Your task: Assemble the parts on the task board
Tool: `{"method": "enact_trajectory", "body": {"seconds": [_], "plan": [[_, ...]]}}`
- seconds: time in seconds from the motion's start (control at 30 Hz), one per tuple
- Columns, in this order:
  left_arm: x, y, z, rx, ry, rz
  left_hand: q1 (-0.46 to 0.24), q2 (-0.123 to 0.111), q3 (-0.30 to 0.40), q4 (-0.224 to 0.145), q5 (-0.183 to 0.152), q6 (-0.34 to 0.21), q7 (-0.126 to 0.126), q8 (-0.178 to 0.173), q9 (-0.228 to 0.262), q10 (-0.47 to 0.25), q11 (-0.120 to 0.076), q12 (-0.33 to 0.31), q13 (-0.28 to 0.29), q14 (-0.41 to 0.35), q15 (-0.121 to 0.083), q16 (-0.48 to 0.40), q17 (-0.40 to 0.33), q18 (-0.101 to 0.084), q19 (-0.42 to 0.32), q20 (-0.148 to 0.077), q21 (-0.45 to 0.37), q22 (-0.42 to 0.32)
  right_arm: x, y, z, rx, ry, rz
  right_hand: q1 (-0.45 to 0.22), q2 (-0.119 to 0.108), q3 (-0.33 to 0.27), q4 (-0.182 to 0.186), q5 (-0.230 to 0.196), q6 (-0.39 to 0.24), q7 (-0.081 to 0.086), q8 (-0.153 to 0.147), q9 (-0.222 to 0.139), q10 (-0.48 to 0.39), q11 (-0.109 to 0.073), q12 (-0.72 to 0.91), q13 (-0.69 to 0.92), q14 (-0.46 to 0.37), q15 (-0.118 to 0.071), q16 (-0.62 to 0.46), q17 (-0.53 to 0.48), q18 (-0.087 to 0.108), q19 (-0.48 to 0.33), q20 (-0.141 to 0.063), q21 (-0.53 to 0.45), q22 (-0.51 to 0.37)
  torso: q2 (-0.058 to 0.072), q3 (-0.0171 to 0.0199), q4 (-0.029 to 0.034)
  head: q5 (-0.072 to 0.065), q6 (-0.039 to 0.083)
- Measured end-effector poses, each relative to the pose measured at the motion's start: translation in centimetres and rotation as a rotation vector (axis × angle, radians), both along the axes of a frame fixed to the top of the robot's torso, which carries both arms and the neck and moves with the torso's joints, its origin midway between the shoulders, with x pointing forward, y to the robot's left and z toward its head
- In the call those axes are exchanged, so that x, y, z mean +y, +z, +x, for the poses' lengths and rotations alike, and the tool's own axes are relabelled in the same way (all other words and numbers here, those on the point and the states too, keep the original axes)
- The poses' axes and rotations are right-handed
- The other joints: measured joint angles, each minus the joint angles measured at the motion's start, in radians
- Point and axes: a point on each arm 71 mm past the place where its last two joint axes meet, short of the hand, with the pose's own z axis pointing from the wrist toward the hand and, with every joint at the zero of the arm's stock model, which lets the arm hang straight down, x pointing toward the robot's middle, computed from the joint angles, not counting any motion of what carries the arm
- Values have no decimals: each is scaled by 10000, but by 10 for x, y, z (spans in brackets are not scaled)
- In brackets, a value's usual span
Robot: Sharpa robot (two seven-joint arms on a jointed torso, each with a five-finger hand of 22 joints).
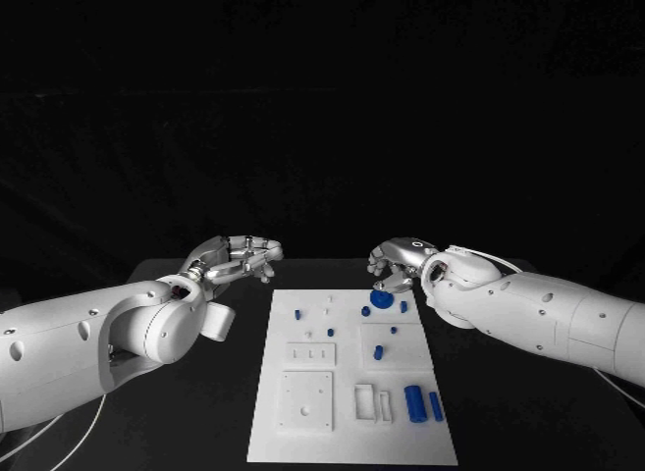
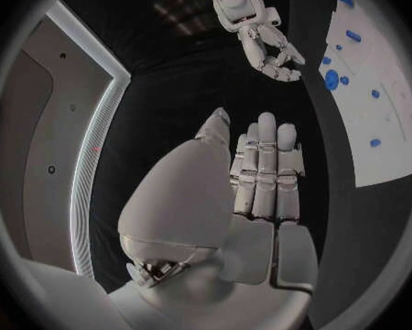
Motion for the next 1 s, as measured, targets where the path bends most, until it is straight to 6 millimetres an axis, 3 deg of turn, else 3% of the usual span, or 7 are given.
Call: {"method": "enact_trajectory", "body": {"seconds": [0.5, 1.0], "plan": [[-5, 1, -3, 29, -316, -111, 0, 0, -83, 28, -40, 0, 0, 0, 1, 2, -2, -79, -8, 0, 0, 0, 18, -5, 21, -19, 0, -2, 3, -21, -1, 26, -95, -788, -19, -175, 1, 111, 0, -44, -26, -43, 0, -36, 36, -36, -115, -23, 22, 139, -217, -8, 72, 70, 60, -2, 604, -12, 153, -178, 171], [-8, 1, -3, 64, -467, -158, 0, 0, -136, 28, -40, 35, 35, -41, 1, 3, -6, -117, -17, -1, 0, 0, 27, -27, 37, -32, 0, -3, 7, -29, -1, -1, -140, -1182, -40, -195, 29, 138, 0, -50, -19, -47, 1, -36, 36, -35, -160, -28, 19, 236, -364, -10, 73, 71, 60, -3, 1026, -27, 286, -313, 281]]}}
